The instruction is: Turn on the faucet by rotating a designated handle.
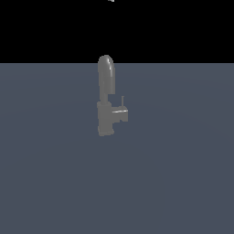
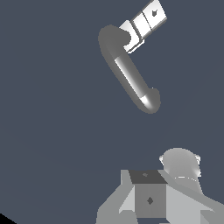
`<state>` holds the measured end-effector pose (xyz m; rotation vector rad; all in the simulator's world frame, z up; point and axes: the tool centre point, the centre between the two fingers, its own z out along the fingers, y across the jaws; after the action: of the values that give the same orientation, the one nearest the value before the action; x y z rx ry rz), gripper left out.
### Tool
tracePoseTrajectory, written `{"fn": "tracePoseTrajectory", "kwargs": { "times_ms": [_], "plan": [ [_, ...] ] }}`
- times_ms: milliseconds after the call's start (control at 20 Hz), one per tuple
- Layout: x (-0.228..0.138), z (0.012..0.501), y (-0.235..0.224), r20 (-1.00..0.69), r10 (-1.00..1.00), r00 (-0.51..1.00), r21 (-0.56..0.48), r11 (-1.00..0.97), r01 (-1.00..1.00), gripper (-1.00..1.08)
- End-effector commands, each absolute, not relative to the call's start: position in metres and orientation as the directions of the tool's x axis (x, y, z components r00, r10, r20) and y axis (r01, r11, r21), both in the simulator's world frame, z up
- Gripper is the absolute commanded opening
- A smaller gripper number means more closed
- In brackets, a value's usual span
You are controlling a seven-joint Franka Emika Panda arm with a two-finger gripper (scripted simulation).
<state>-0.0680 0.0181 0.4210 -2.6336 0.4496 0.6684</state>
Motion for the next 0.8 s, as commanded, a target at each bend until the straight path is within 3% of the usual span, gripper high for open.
{"fn": "tracePoseTrajectory", "kwargs": {
  "times_ms": [0,750],
  "plan": [
    [-0.055,0.413,0.016,-0.547,-0.219,0.808,-0.293,-0.854,-0.43,-1.0],
    [0.015,0.349,0.002,-0.763,-0.237,0.602,-0.296,-0.699,-0.651,-1.0]
  ]
}}
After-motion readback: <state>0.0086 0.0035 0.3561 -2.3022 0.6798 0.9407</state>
